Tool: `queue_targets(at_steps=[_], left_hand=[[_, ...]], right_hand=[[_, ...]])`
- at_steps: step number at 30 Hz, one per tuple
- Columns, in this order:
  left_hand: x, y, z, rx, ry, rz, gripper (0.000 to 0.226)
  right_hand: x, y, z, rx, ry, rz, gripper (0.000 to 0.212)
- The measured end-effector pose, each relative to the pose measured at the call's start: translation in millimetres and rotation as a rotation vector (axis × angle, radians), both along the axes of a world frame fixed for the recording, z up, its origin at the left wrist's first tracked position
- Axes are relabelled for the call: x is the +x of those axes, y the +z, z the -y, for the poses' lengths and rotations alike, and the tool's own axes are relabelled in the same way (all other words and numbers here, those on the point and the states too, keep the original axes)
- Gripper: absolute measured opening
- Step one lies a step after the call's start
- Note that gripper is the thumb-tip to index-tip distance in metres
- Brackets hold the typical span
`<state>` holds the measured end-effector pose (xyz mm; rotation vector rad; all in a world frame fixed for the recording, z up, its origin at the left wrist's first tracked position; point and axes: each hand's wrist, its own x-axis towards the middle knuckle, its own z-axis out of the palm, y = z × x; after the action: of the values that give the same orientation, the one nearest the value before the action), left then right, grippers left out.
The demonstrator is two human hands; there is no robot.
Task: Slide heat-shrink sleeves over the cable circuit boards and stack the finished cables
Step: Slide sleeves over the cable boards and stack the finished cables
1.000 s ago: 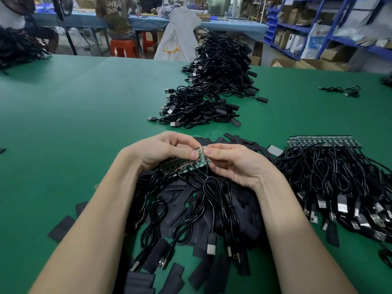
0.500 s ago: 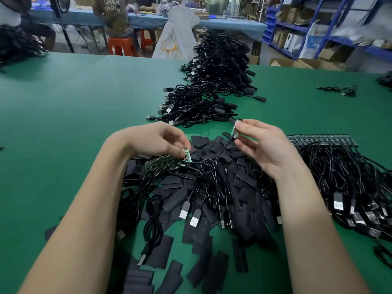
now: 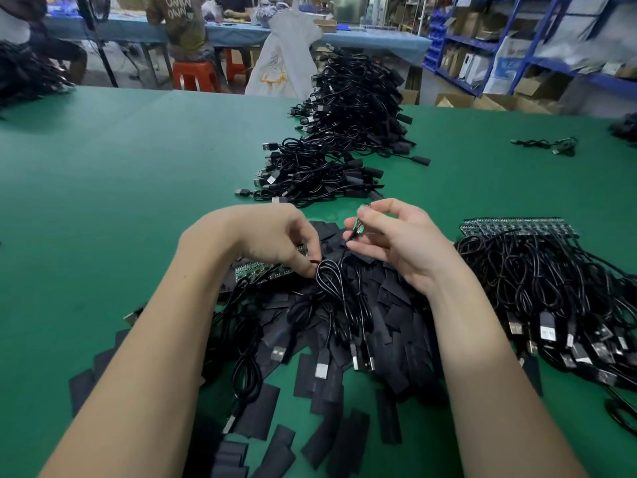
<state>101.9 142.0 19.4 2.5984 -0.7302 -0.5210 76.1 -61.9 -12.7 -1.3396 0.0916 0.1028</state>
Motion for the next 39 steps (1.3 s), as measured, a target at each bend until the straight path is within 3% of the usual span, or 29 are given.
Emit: queue_targets(at_steps=[3, 6, 11, 15, 18, 23, 29, 32, 36, 39], left_hand=[[-2.2, 4.9, -3.2, -0.154, -0.025, -0.004, 0.011], [-2.8, 6.2, -4.7, -0.202, -0.062, -0.048, 0.014], [-5.4, 7.4, -9.3, -0.156, -0.069, -0.142, 0.005], [-2.9, 6.5, -11.4, -0.025, 0.051, -0.173, 0.047], [3.0, 0.2, -10.9, 0.024, 0.103, -0.122, 0.046], [5.6, -2.6, -11.9, 0.033, 0.196, -0.024, 0.04], [3.4, 0.4, -13.3, -0.015, 0.149, -0.116, 0.024], [2.2, 4.3, -12.9, 0.008, 0.177, -0.093, 0.039], [-2.5, 8.7, -15.0, 0.14, 0.165, -0.162, 0.051], [-3.3, 9.6, -13.2, -0.009, 0.169, -0.095, 0.047]], right_hand=[[-1.2, -4.4, -7.5, -0.059, 0.072, -0.031, 0.009], [1.2, -7.6, -14.1, 0.022, 0.037, -0.024, 0.008], [5.7, -7.4, -10.6, 0.136, -0.146, 0.05, 0.005], [3.7, -1.6, 1.1, 0.174, -0.215, 0.103, 0.006], [1.4, -0.8, 1.5, 0.127, -0.202, 0.114, 0.006], [-3.0, 3.2, 6.2, 0.031, 0.002, 0.099, 0.005], [-2.5, 6.2, 5.8, 0.195, -0.181, 0.167, 0.01], [-2.8, 6.5, 2.3, 0.213, -0.22, 0.175, 0.011], [-1.7, 5.0, 3.7, 0.137, -0.291, 0.123, 0.01], [-0.5, 0.3, 8.2, -0.074, -0.285, 0.045, 0.01]])
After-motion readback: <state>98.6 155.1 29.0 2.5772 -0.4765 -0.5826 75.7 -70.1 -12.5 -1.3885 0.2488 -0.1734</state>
